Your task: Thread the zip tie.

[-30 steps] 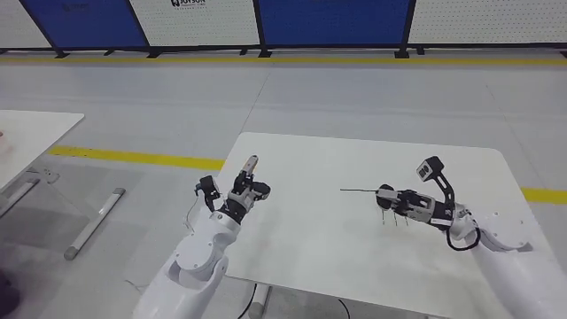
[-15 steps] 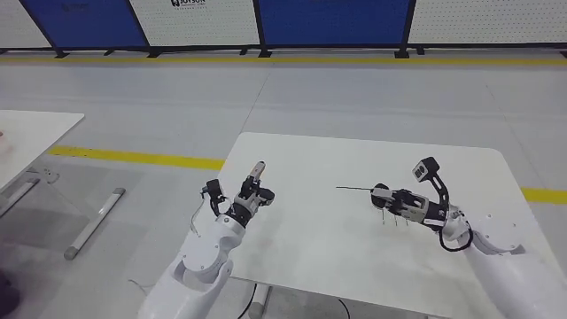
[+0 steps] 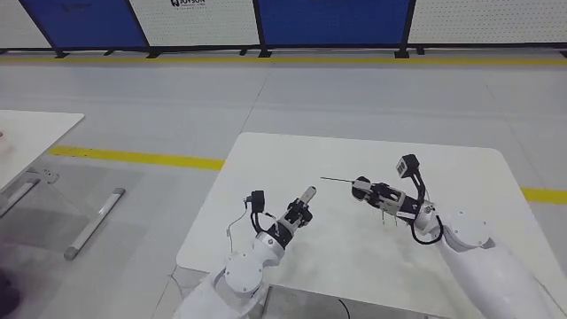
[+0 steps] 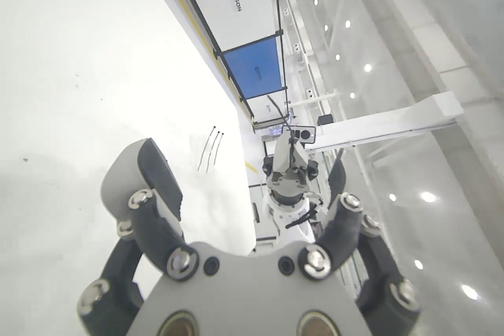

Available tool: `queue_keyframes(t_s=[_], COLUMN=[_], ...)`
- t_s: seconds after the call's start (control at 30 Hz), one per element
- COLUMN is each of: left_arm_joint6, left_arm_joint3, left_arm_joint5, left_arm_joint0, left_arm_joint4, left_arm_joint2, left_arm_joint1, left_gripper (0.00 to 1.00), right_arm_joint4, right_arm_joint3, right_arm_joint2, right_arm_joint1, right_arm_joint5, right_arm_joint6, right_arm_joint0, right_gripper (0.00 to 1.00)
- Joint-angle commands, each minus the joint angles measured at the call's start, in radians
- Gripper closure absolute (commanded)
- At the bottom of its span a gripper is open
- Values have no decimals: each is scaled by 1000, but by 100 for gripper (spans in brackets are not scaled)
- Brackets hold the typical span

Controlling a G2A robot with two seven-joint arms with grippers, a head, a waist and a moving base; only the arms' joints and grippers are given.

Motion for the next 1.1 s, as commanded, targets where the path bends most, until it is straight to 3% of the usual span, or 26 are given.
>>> queue_keyframes(t_s=[0.0,0.27,0.47,0.57,0.87,1.07], left_arm_joint6=[1,1,-6,44,47,76], left_arm_joint3=[-1,6,46,76,80,109], left_arm_joint5=[0,-3,-16,-16,-11,-39], left_arm_joint0=[1,-9,-71,-98,-101,-154], left_arm_joint4=[-7,-6,-13,-26,-26,-87], left_arm_joint2=[-1,11,90,122,122,131], left_arm_joint1=[0,-3,-23,-36,-37,-53], left_gripper=[0,0,0,0,0,0], right_arm_joint4=[0,-17,-91,-100,-100,-100], right_arm_joint3=[0,-20,-47,-43,-43,-43], right_arm_joint2=[0,-4,-40,-48,-48,-48], right_arm_joint1=[0,-2,-20,-28,-28,-28], right_arm_joint5=[0,8,35,38,38,38], right_arm_joint6=[0,-25,-112,-130,-130,-130], right_arm_joint0=[0,-13,-26,-24,-24,-24], right_gripper=[100,100,100,100,100,100])
